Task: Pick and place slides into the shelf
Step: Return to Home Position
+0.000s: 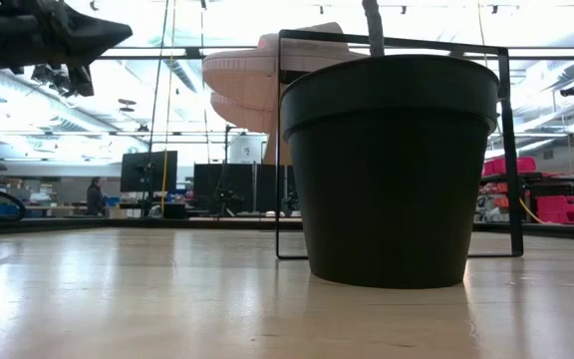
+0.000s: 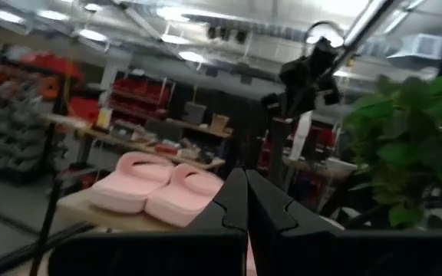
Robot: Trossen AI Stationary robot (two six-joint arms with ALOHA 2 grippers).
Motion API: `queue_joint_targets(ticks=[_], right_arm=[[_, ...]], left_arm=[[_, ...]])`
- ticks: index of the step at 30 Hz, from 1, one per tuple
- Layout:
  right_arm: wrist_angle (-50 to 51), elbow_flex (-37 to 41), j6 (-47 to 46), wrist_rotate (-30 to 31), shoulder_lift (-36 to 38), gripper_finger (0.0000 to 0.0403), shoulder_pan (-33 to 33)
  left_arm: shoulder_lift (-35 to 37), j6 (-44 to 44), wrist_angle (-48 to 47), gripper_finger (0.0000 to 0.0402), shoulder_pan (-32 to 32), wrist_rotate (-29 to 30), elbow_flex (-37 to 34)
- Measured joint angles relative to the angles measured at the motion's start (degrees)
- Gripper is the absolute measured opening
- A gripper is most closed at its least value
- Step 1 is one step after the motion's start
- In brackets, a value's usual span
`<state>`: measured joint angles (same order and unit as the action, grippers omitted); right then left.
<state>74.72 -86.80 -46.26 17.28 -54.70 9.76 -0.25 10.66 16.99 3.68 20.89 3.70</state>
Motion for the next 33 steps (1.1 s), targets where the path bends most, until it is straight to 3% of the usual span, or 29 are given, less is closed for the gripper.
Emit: queue_joint_targets(ticks=[8,25,33], right_arm=[[0.02,0.00,-0.25,0.00,0.01,0.0077,0.01],[0.94,0.25,-0.66,0.67,4.14,0.0077,1.25],[-5.26,12.83,-0.67,2.69,15.20,0.0058,4.62]], left_arm=[[0.04,0.91,3.26,0.0000,0.02,-3.35,-3.16],[-0.09,6.89,-1.07,0.0014,0.02,-5.23,-3.19],[-0.09,6.73,-1.04,0.0027,0.02,-5.19,-3.21]])
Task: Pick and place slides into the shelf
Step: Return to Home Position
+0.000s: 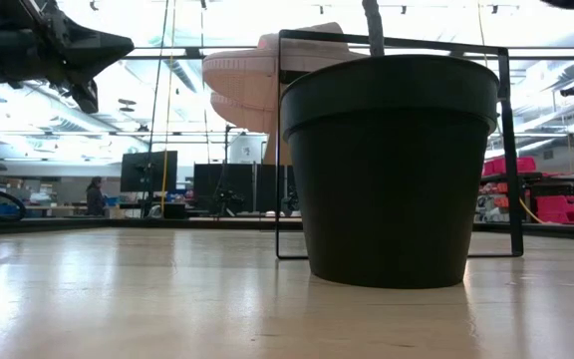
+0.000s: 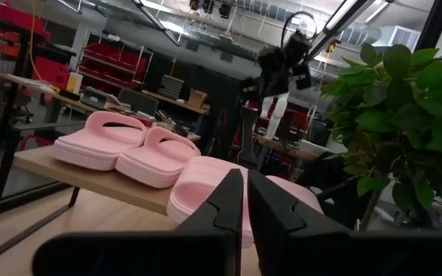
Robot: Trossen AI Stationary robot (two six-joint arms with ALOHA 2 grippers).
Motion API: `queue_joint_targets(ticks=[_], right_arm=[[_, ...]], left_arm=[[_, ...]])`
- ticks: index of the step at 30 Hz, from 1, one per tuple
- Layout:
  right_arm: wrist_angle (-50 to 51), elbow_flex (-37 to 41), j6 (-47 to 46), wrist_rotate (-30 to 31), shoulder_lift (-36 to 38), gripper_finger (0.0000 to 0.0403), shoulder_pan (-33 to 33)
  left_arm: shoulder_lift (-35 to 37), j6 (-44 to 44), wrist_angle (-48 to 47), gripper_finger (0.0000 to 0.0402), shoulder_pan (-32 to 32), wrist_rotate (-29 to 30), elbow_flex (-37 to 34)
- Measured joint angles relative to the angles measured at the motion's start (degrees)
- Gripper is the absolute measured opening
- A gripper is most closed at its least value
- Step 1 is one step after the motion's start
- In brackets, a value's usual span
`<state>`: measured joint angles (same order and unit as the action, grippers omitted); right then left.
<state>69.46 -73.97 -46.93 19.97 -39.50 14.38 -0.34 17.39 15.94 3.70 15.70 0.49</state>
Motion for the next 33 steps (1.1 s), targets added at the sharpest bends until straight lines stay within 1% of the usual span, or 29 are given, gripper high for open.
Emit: queue_joint_targets(ticks=[4,8,11,15,18,21,27,30,33], right_arm=[[-9.93,12.11,0.43,0.04,7.49,0.0046,0.06],[-24.50,25.21,1.94,0.73,13.60,0.0038,0.06],[-34.12,34.27,3.45,2.60,16.60,0.0036,0.06],[-42.64,44.14,4.47,1.79,18.45,0.0036,0.06],[-44.96,49.49,3.95,1.24,19.42,0.0036,0.06],[-46.95,53.10,3.36,1.03,20.36,0.0036,0.06],[-54.81,60.81,4.49,-1.47,22.72,0.0033,0.06],[-63.58,64.89,4.84,-5.33,23.51,0.0027,0.06],[-76.52,68.62,6.75,-11.87,23.53,0.0020,-0.12]], left_arm=[[0.00,0.00,0.00,0.0029,0.00,0.04,0.00],[0.00,0.00,0.00,0.0023,0.00,0.07,-0.02],[0.00,-0.02,0.00,0.0018,0.00,0.07,-0.02],[0.00,-0.03,0.00,0.0014,0.00,0.07,-0.02],[0.00,-0.05,0.01,0.0015,0.00,0.07,-0.02],[0.00,-0.02,0.02,0.0020,0.00,0.07,-0.02],[0.00,-0.06,0.00,0.0031,0.00,0.07,-0.04],[0.00,-0.02,0.02,0.0034,0.00,0.07,-0.04],[0.00,-0.03,0.02,0.0033,0.02,0.07,-0.04]])
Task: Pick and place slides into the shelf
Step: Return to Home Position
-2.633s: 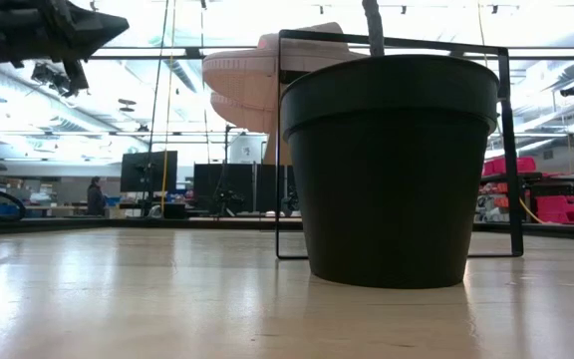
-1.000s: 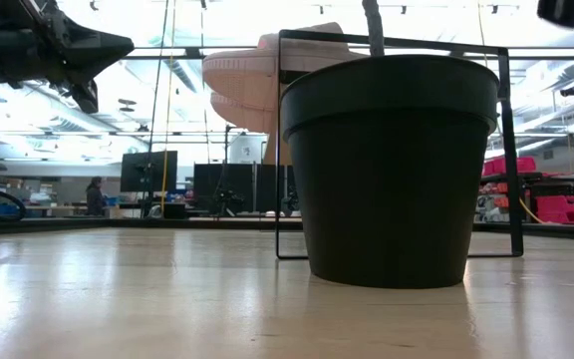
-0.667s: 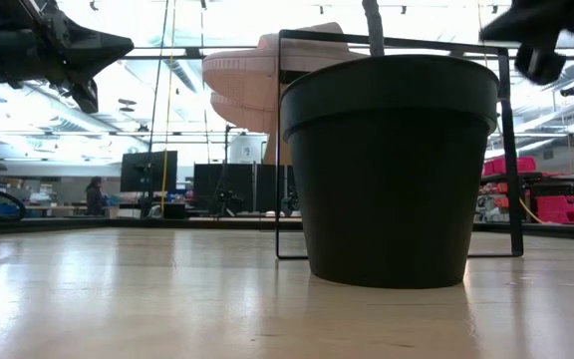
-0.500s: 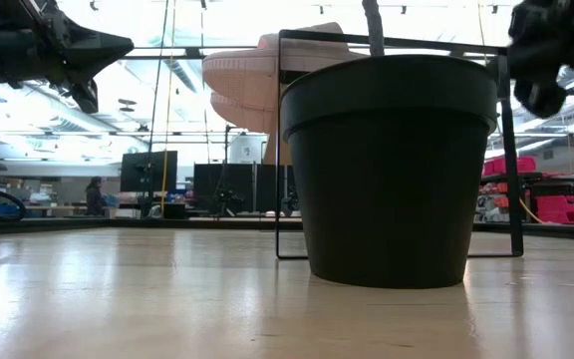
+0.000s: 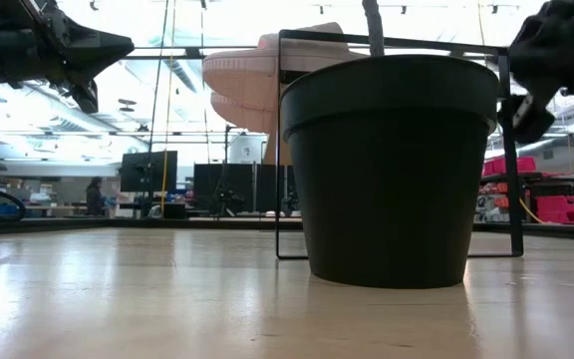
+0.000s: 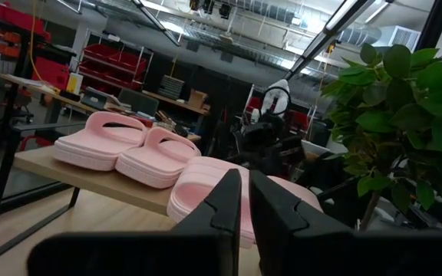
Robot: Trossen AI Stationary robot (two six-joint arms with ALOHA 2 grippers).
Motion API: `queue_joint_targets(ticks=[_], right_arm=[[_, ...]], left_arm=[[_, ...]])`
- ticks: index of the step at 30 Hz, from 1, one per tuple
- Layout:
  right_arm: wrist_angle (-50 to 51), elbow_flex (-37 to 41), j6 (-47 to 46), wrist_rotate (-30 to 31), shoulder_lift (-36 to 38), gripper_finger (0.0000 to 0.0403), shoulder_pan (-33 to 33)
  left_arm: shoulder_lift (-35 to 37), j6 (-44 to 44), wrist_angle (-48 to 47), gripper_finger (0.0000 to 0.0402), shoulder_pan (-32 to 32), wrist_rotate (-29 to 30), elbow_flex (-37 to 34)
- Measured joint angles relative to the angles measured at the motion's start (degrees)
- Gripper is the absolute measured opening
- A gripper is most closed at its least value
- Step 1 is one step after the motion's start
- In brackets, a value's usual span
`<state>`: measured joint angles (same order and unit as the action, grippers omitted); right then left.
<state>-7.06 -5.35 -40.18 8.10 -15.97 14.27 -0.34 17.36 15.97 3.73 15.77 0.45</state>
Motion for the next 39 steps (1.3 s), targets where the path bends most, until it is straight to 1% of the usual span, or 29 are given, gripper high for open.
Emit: queue_joint_targets(ticks=[3,5,8,15,18,26,30,32,35,37,39], right_arm=[[-10.85,3.11,0.13,-5.75,0.07,0.0013,-0.88],[-13.81,4.55,0.25,-7.35,0.03,0.0010,-1.92],[-14.23,4.77,1.35,-9.07,0.07,0.0009,-4.15],[-14.14,4.51,1.67,-16.82,0.90,0.0011,-10.90],[-14.04,4.51,0.80,-19.92,2.17,0.0010,-12.23],[-13.51,4.48,2.74,-19.56,8.17,0.0010,-12.29],[-10.57,4.43,3.21,-19.39,10.88,0.0009,-12.29],[-6.46,3.66,3.72,-19.34,12.05,0.0010,-12.29],[3.99,-0.07,6.07,-18.06,13.74,0.0011,-12.29],[12.25,-3.87,8.14,-16.45,14.77,0.0012,-12.29],[18.28,-7.17,9.94,-14.27,15.70,0.0012,-12.29]], left_arm=[[0.00,-0.02,0.01,0.0028,-0.01,0.00,0.00],[0.00,0.01,0.00,0.0024,-0.02,0.00,0.00],[0.00,0.01,0.00,0.0019,0.00,0.00,0.00],[0.00,-0.04,0.00,0.0018,0.00,0.00,-0.02],[0.00,-0.01,0.00,0.0024,-0.01,0.00,-0.02],[0.00,-0.02,0.00,0.0036,0.00,0.00,-0.02],[0.00,-0.02,0.00,0.0032,-0.02,0.00,-0.02],[0.00,-0.02,0.00,0.0028,-0.01,0.00,-0.02],[0.00,-0.02,0.00,0.0022,0.00,0.00,-0.02],[0.00,0.00,0.00,0.0019,-0.02,-0.02,-0.02],[0.00,-0.02,0.00,0.0018,-0.02,0.00,-0.02]])
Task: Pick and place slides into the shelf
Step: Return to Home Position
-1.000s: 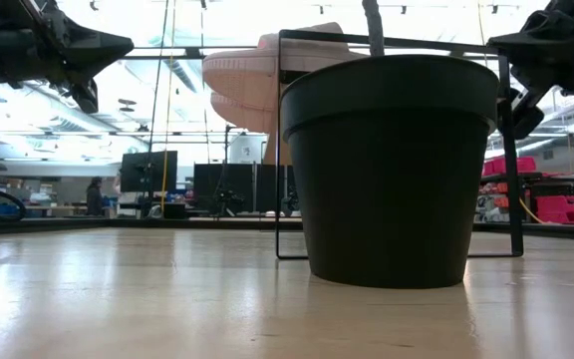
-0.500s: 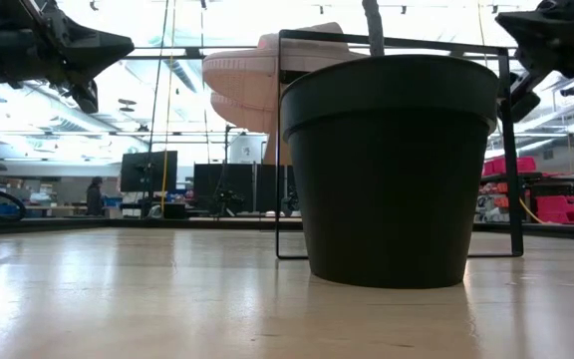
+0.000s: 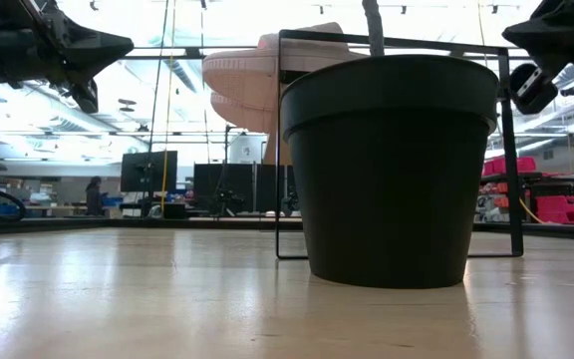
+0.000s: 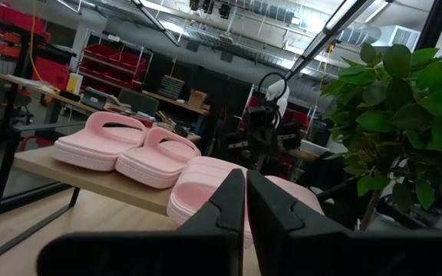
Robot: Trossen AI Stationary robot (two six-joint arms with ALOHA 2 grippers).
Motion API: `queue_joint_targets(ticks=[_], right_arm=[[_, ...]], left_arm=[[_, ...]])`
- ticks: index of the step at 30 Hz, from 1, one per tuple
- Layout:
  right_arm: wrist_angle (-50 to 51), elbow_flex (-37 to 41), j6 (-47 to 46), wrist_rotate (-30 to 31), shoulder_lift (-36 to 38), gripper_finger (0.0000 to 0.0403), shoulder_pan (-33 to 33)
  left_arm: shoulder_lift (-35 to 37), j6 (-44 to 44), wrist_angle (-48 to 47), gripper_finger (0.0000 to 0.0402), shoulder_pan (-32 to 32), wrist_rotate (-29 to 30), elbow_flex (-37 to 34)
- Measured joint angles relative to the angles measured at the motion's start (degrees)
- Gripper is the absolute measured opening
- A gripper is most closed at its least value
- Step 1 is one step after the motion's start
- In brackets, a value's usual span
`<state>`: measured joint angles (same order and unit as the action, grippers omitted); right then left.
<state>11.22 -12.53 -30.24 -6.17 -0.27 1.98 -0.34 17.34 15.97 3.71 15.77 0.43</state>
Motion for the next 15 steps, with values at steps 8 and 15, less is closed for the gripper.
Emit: queue_joint_targets(ticks=[8,15], right_arm=[[-2.13,3.90,-2.57,3.22,0.17,0.0007,0.00],[-15.83,8.42,-3.04,3.22,0.22,0.0009,0.00]], left_arm=[[-0.01,-0.02,0.00,0.0032,0.02,0.00,0.00],[0.00,0.00,0.00,0.0039,0.02,0.00,0.00]])
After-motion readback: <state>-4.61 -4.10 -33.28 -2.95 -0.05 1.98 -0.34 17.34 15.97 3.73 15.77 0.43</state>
